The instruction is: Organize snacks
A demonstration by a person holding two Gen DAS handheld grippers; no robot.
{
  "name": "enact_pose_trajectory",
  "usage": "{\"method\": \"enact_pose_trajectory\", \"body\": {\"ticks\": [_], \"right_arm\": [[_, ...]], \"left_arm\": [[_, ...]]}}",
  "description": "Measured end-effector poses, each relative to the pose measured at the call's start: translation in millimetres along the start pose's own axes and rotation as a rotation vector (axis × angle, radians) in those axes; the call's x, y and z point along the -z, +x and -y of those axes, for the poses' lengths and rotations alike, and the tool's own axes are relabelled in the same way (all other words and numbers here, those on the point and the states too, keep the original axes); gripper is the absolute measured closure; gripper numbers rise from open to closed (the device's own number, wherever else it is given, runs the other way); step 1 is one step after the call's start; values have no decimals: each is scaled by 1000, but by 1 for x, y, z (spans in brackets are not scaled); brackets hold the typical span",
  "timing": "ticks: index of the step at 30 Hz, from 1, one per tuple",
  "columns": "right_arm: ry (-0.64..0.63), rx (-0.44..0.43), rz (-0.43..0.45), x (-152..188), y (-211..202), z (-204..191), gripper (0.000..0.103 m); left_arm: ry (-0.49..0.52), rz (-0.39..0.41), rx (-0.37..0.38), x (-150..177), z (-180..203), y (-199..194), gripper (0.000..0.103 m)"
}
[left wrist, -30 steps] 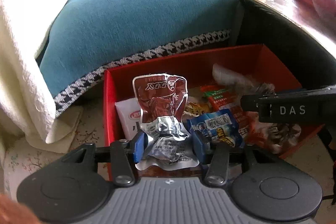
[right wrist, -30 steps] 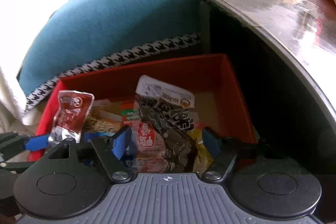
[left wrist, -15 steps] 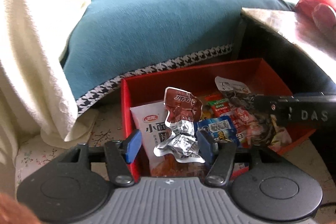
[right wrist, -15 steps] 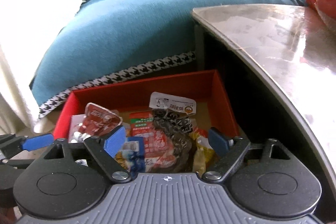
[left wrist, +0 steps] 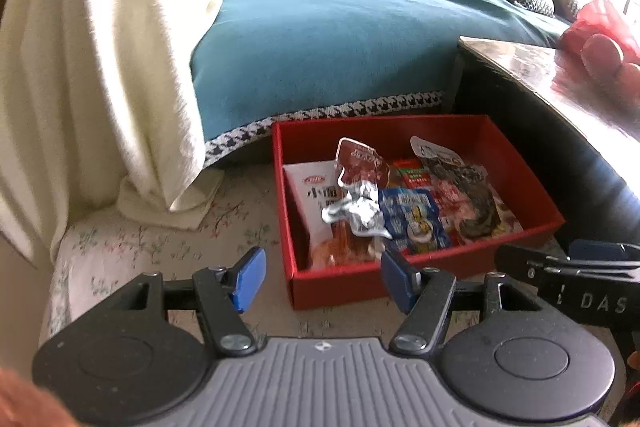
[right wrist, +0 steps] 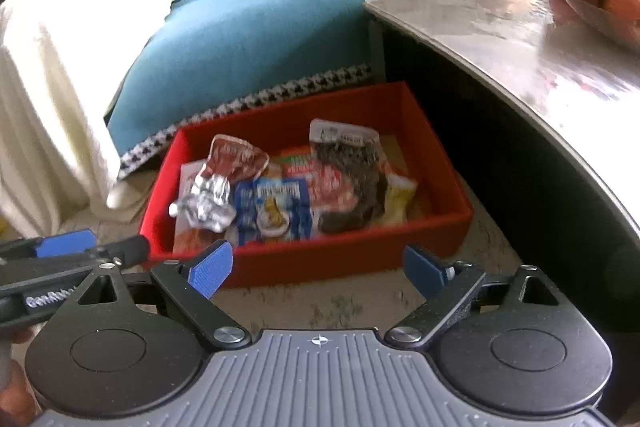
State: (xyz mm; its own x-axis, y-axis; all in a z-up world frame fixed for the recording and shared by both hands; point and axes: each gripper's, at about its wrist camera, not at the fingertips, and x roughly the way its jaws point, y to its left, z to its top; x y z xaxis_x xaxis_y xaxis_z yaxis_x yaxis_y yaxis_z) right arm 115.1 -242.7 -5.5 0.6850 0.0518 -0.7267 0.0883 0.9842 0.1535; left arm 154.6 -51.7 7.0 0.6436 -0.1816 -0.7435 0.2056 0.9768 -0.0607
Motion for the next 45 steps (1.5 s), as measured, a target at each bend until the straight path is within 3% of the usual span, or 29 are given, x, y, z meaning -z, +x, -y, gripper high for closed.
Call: {"method": "enact_pose_trajectory", "body": {"ticks": [14,28,45], "right_arm": [[48,-45,13,39,-38,-6,5],[51,-67,34,53,-58,-13,4],[49,-90,50,55,-64,-14,4]], "left_arm": [[18,46,-36,36,8,-42,35],[80,113,-107,47,14,-71,34],[51,153,-80,52,8,-78,33]]}}
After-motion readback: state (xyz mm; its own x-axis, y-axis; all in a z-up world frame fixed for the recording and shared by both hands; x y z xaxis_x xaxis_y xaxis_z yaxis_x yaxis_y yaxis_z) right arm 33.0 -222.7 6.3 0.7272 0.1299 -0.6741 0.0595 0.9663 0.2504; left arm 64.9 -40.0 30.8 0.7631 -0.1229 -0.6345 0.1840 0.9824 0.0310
